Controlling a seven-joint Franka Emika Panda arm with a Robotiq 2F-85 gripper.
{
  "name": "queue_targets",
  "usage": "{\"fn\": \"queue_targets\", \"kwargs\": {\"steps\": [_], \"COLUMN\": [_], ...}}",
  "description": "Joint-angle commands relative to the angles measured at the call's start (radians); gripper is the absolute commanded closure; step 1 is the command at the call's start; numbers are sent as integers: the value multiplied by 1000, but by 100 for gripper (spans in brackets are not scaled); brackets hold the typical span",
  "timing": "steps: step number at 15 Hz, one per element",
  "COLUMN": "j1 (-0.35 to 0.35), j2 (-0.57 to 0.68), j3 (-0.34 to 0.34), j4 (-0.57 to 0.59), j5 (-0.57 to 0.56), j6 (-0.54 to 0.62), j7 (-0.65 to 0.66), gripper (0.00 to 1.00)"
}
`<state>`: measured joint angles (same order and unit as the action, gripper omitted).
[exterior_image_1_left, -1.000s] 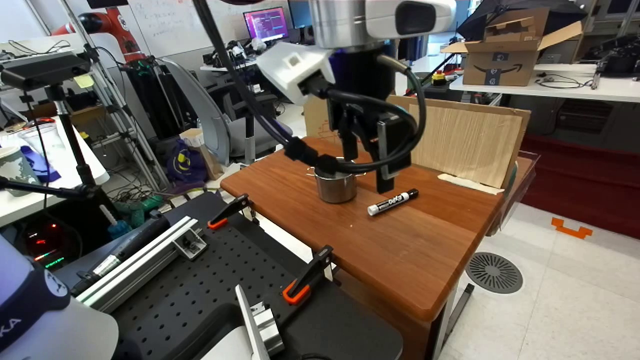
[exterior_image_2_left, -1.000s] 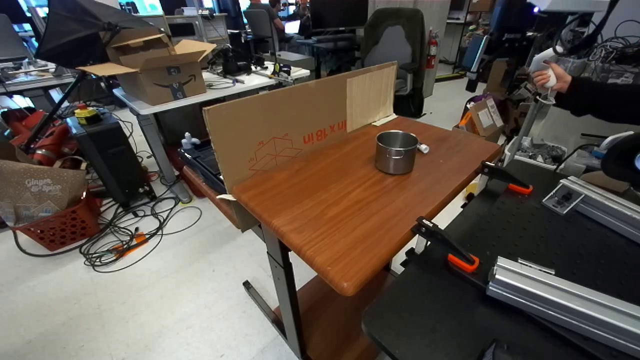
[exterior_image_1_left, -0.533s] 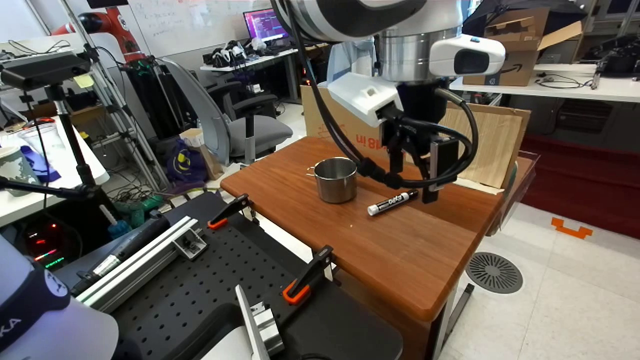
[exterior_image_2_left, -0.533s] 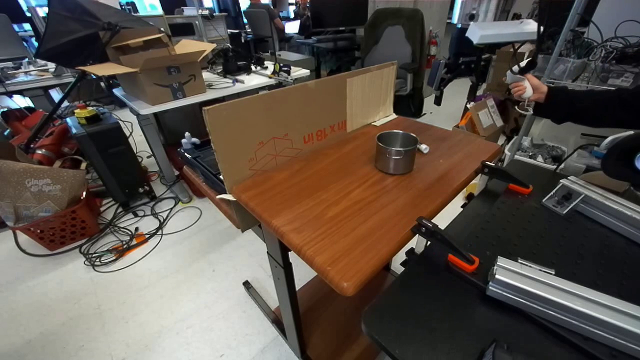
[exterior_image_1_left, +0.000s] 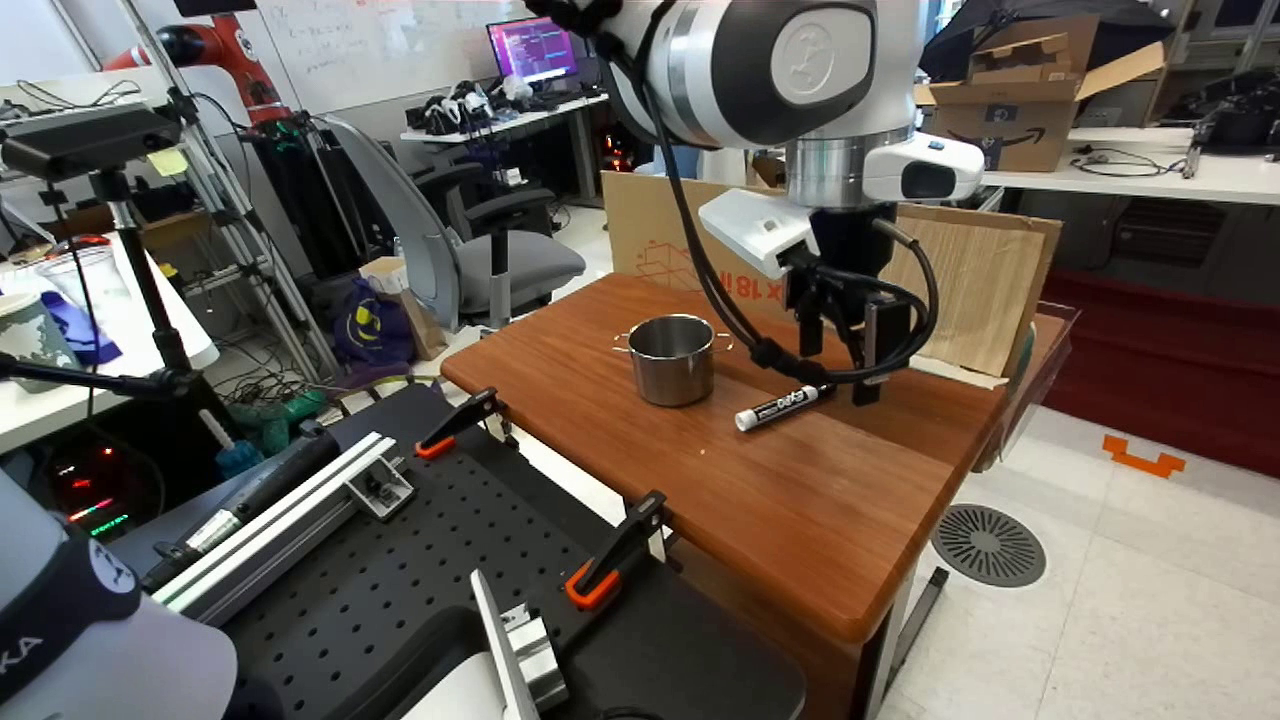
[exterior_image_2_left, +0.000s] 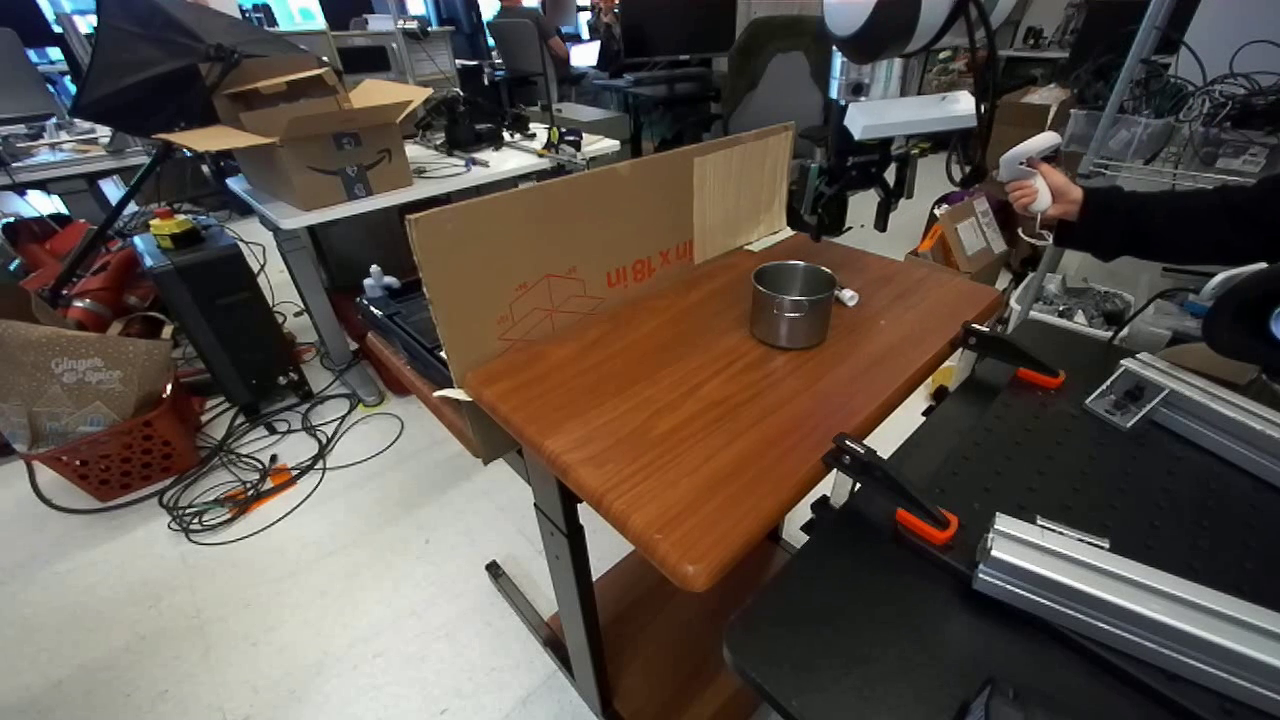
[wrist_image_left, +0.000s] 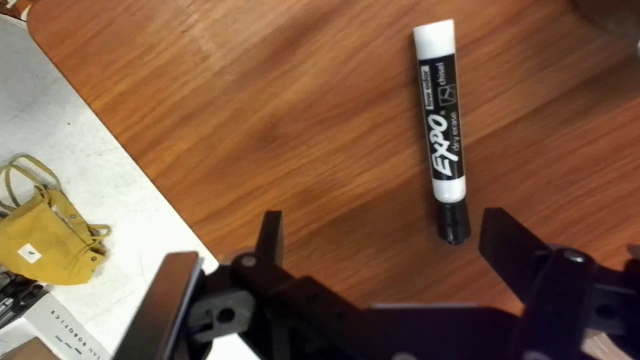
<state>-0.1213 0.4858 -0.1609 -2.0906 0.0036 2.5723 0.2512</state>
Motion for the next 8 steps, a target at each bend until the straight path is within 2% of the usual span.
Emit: {"fn": "queue_targets", "kwargs": {"steps": [1, 7, 8], "j1": [27, 55, 60], "j2": [63, 127, 134], "j3": [-14, -13, -14], "j4": [62, 106, 109], "j5": [10, 16, 16], "j6": [-6, -4, 1], "j7": [45, 97, 105], "gripper": [0, 0, 12]}}
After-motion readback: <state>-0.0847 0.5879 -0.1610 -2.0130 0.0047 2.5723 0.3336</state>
